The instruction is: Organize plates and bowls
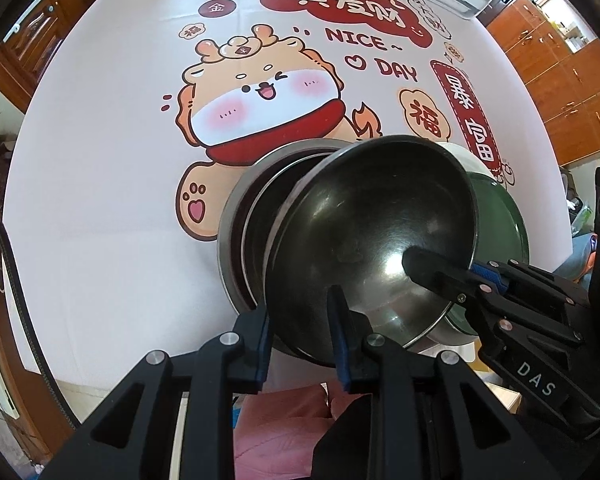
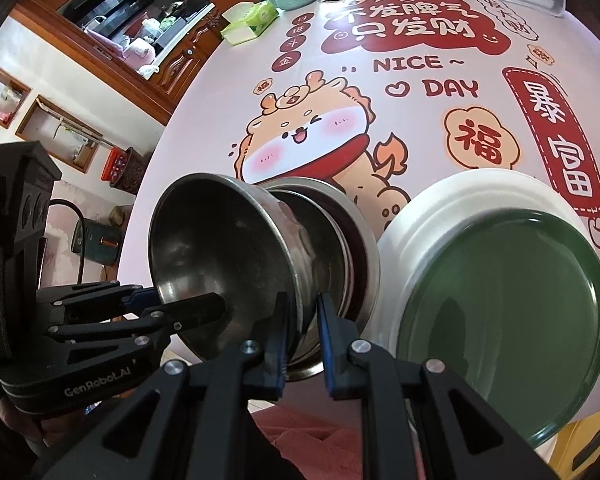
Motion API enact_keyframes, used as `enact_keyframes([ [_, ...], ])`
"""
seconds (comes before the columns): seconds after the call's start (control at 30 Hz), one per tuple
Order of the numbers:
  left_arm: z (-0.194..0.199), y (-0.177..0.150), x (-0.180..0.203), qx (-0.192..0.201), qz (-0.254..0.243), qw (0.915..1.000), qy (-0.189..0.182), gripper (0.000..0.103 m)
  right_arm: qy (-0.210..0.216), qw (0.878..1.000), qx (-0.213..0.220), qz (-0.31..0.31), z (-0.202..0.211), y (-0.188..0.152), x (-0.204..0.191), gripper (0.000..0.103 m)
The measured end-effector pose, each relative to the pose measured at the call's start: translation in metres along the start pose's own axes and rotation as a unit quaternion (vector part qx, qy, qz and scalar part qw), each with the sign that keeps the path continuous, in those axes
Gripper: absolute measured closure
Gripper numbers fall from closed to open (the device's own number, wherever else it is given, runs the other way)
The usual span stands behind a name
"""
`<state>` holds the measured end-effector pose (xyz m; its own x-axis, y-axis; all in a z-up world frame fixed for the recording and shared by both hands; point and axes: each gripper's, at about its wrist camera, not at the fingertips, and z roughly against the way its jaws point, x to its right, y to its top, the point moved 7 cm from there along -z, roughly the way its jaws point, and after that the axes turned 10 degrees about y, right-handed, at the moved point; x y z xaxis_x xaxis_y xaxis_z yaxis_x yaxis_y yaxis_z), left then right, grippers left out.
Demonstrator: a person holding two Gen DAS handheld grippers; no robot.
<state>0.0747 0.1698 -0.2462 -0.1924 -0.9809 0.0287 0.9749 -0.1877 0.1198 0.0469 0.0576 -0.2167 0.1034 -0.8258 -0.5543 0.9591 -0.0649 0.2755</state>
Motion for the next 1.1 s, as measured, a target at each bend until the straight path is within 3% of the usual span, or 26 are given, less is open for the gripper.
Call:
enact_keyframes([
  [0.47,0.006,-0.003,-0.007,0.010,0.004,0.9999,-0.006,0.077,0.001,1.000,0.005,-0.015,0.005,-0.005,0.003,0.078],
  [0.93,0.021,-0.001,-0.008,0.044,0.015,0.9982,-0.038,0.075,0.013,0.998,0.030,-0.047,0.020,-0.005,0.014,0.078],
  [1.1,0.024,0.001,-0.013,0.059,0.024,0.9970,-0.044,0.071,0.022,0.997,0.033,-0.069,0.020,-0.006,0.020,0.062],
])
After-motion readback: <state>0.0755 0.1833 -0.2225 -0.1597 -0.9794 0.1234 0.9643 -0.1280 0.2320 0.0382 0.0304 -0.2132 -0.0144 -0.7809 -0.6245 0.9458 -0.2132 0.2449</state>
